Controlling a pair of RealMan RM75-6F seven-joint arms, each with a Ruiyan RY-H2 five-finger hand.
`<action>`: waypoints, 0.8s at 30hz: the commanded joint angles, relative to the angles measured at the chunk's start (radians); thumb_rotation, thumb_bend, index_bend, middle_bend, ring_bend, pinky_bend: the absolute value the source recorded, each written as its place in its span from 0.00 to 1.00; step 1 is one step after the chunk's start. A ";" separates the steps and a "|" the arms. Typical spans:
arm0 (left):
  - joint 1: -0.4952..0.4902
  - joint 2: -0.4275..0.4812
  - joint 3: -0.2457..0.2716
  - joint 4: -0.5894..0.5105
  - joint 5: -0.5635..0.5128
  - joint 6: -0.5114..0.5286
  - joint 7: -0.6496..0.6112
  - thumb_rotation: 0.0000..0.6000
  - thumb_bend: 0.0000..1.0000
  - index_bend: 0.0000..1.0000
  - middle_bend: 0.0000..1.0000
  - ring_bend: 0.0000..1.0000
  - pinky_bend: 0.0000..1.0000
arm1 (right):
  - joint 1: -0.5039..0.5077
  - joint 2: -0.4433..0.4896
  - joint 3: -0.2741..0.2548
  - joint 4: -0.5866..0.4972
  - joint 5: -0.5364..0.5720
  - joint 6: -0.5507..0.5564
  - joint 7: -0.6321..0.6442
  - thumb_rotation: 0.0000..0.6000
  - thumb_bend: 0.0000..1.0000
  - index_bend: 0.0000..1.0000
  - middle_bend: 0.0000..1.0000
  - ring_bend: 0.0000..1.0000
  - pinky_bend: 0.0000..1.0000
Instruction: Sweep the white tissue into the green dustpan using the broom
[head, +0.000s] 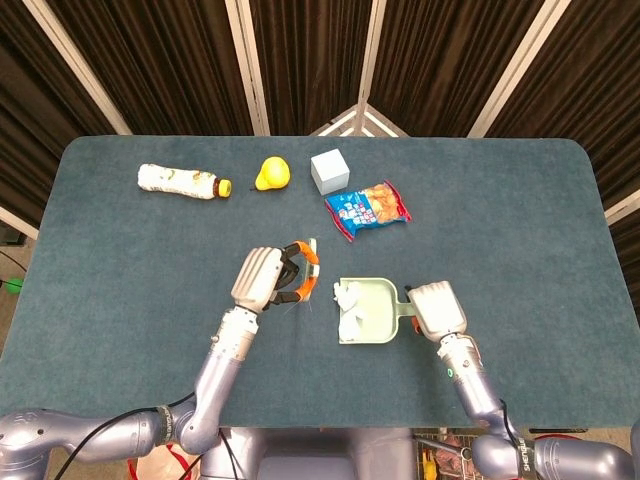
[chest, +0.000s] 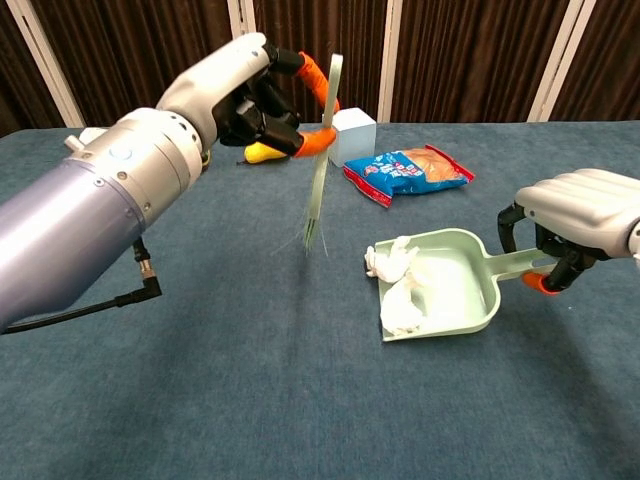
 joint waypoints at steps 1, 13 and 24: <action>-0.006 -0.014 0.009 0.021 -0.007 -0.007 0.008 1.00 0.49 0.74 1.00 1.00 1.00 | 0.002 -0.007 0.003 0.005 0.000 -0.002 0.001 1.00 0.53 0.83 0.98 1.00 0.93; -0.041 -0.121 0.034 0.143 -0.040 -0.041 0.035 1.00 0.49 0.74 1.00 1.00 1.00 | 0.006 -0.014 0.012 0.020 0.008 -0.020 0.015 1.00 0.53 0.83 0.98 1.00 0.93; -0.070 -0.257 0.027 0.233 -0.040 -0.036 0.026 1.00 0.48 0.74 1.00 0.99 1.00 | 0.001 -0.001 0.011 0.013 -0.001 -0.021 0.030 1.00 0.53 0.83 0.98 1.00 0.93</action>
